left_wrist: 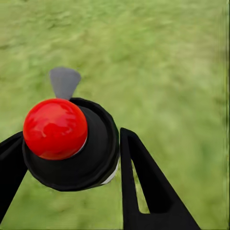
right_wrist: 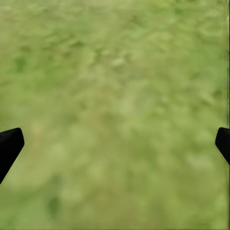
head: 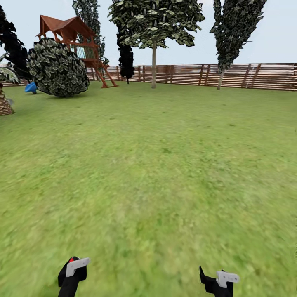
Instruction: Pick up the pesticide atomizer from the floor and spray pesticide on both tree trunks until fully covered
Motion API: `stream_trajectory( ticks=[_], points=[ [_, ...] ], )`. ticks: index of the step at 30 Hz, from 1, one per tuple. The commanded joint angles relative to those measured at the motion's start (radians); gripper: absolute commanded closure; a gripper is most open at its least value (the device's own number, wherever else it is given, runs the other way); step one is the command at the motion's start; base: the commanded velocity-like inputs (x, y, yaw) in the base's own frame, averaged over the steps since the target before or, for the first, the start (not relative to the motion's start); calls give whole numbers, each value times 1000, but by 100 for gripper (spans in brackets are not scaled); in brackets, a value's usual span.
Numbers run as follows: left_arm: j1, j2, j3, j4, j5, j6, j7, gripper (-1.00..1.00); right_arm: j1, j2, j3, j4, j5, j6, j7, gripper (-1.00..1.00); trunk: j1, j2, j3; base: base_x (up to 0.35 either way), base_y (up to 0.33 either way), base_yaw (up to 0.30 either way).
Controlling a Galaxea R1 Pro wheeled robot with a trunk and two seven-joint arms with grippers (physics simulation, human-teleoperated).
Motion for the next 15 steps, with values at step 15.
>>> stream_trajectory(
  ticks=[15],
  points=[
    [1, 0, -1, 1, 0, -6, 0, 100, 0, 0, 0, 0, -1, 0, -3, -100, 0, 0, 0, 338, 0, -26]
  ],
)
